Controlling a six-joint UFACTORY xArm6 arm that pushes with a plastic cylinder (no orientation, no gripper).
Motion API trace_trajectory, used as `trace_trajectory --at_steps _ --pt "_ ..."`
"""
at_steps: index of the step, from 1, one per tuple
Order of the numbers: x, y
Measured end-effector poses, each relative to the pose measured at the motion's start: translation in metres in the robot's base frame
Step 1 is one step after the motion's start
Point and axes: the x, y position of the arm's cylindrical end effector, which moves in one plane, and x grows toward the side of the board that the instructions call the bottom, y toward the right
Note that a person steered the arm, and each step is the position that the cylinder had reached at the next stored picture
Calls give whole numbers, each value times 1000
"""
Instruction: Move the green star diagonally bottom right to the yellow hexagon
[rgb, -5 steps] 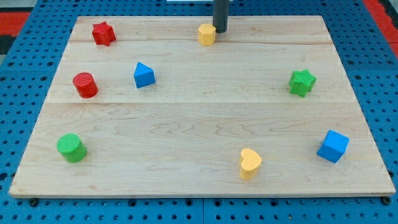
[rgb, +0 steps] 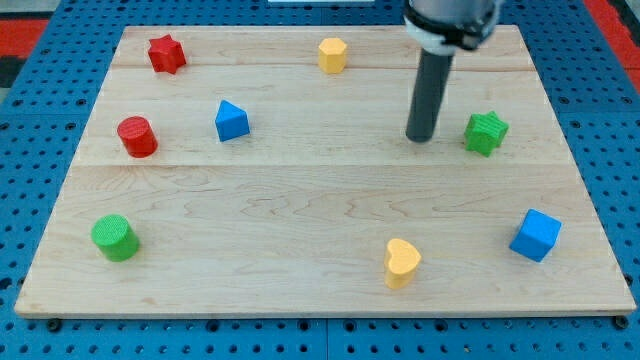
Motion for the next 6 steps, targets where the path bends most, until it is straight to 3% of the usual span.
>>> trace_trajectory --at_steps 1,2,4,5,6 --pt "36 28" --pt "32 101" --pt "-40 70" --pt "-19 82" --pt "-15 50"
